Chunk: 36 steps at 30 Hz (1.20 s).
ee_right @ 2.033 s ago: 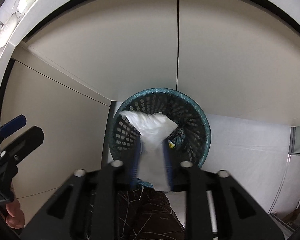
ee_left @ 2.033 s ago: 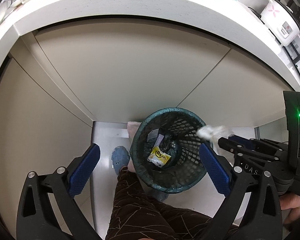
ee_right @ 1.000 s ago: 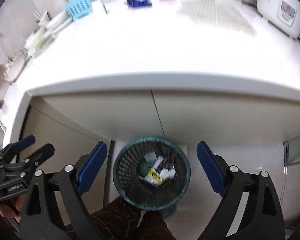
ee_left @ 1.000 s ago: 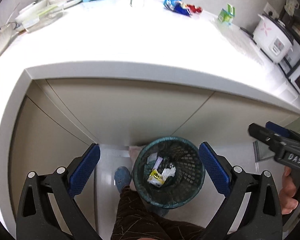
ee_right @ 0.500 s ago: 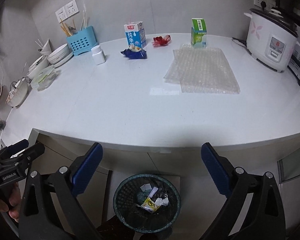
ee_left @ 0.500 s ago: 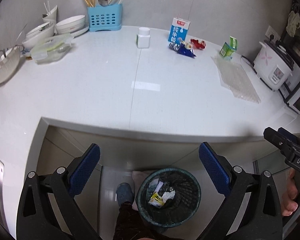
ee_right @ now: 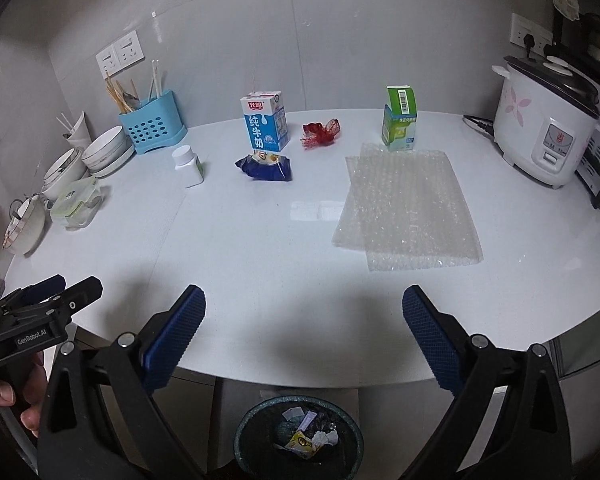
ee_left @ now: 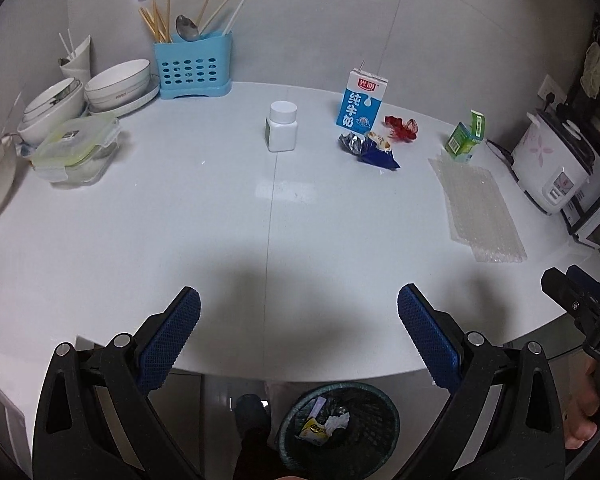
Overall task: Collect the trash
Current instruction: 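Raise both tools back up over the counter, then grasp the white pill bottle with left tool while right tool grasps blue wrapper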
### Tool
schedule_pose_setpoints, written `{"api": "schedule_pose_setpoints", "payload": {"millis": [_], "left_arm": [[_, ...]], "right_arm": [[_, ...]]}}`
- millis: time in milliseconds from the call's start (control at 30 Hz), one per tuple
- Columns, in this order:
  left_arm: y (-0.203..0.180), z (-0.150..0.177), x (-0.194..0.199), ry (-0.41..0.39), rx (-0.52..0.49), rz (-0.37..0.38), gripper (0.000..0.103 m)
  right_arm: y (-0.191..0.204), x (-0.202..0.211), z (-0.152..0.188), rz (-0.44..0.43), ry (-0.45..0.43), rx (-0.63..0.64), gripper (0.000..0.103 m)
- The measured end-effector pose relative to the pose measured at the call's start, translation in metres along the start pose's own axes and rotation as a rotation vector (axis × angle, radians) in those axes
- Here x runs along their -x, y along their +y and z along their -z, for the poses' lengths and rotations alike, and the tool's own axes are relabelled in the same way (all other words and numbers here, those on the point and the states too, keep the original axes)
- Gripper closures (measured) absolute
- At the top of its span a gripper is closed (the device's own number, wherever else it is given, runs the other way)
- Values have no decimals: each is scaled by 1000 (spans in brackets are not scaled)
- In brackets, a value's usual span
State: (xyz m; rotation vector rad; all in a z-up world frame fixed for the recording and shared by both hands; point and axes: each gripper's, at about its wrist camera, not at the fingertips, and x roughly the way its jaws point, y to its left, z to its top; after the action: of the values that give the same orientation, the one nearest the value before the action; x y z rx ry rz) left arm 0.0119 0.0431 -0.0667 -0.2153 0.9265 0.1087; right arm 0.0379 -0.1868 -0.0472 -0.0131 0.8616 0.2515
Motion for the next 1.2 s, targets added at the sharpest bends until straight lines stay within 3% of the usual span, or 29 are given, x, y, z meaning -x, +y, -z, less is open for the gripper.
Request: {"api": "schedule_pose_setpoints", "payload": {"millis": [733,1200], "left_arm": [[34,-130,-113,42,8,15,6],[46,-172,-191,109,26,9,6]], "right_arm": [[38,-118,-100,3,123,-59,8],[48,-203,-152,29,222,-81,8]]}}
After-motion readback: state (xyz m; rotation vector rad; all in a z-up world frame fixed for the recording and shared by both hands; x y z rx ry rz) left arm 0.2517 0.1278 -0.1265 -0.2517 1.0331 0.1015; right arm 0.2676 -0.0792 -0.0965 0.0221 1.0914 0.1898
